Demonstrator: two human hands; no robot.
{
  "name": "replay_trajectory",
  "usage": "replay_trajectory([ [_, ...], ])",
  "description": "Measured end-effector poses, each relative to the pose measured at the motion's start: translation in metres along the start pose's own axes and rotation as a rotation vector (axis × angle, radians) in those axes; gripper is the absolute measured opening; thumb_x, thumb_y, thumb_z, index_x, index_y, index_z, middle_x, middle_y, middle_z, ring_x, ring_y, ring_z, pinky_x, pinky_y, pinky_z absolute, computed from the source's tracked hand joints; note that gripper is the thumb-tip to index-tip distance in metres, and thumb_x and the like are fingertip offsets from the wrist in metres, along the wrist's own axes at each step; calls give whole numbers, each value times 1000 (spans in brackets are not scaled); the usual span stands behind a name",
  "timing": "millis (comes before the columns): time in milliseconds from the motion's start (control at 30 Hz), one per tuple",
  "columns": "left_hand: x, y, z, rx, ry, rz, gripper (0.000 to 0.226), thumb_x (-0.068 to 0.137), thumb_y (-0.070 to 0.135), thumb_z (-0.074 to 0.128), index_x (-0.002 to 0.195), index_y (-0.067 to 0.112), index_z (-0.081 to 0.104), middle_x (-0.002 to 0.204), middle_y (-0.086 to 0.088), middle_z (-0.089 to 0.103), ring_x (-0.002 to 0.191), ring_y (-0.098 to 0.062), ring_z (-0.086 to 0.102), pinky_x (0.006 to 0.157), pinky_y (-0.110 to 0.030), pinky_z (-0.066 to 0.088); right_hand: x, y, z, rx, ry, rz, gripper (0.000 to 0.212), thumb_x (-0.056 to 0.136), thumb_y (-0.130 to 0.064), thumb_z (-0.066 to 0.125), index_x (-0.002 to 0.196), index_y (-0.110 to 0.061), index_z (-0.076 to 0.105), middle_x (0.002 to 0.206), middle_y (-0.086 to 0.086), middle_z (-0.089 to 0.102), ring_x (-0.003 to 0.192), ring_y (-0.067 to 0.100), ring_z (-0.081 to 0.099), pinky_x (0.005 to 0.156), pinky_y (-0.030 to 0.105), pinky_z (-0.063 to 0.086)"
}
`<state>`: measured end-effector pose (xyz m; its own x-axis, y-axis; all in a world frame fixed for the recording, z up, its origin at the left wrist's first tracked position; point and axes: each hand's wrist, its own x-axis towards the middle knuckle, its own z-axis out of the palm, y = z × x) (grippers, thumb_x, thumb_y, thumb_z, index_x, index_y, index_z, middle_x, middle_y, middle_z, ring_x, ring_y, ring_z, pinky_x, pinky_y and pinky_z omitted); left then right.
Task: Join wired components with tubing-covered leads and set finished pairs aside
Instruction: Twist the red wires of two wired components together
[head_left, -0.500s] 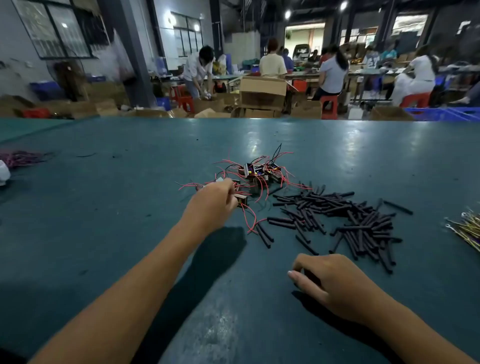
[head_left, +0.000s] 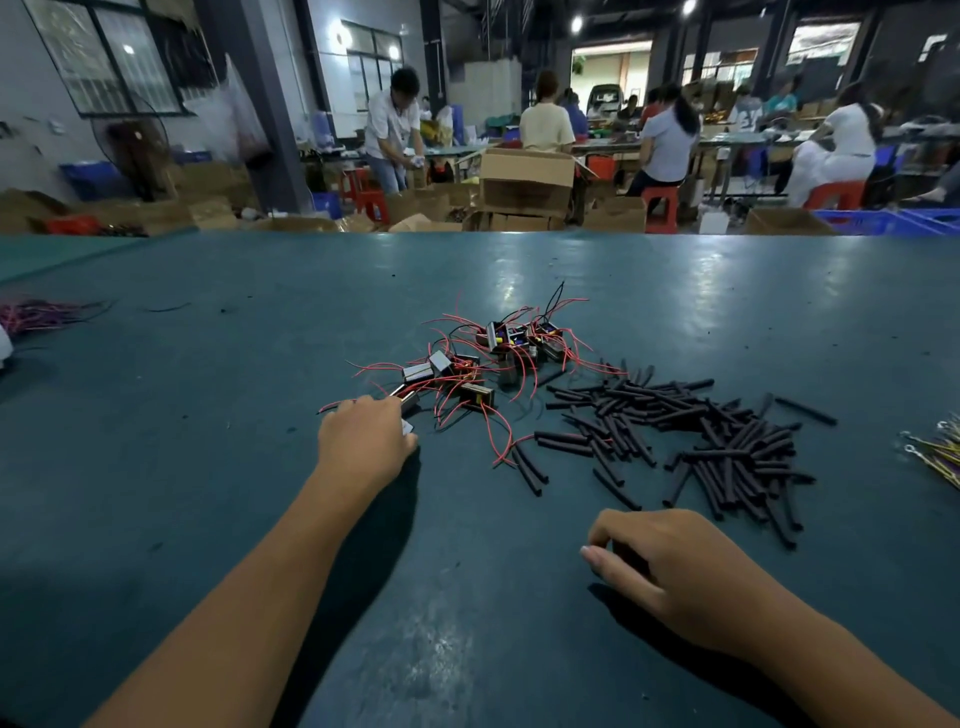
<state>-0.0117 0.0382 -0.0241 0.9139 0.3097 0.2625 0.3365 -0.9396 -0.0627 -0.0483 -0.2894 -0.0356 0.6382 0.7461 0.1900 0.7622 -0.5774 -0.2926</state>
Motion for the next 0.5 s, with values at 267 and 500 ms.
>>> replay_trajectory([
  [267, -4, 2, -24, -515, 401, 24, 33, 85, 36, 73, 81, 16, 47, 76, 1, 56, 68, -28, 51, 60, -37, 36, 1, 6, 4, 40, 6, -4, 32, 99, -60, 35, 96, -35, 55, 84, -16, 64, 78, 4, 55, 64, 14, 37],
  [500, -22, 23, -54, -855, 440, 352, 41, 72, 39, 86, 93, 19, 57, 72, 17, 59, 59, -4, 52, 61, -17, 42, 1, 6, 5, 3, 53, -21, 33, 100, -58, 34, 98, -33, 55, 84, -12, 65, 79, 10, 57, 73, 28, 45],
])
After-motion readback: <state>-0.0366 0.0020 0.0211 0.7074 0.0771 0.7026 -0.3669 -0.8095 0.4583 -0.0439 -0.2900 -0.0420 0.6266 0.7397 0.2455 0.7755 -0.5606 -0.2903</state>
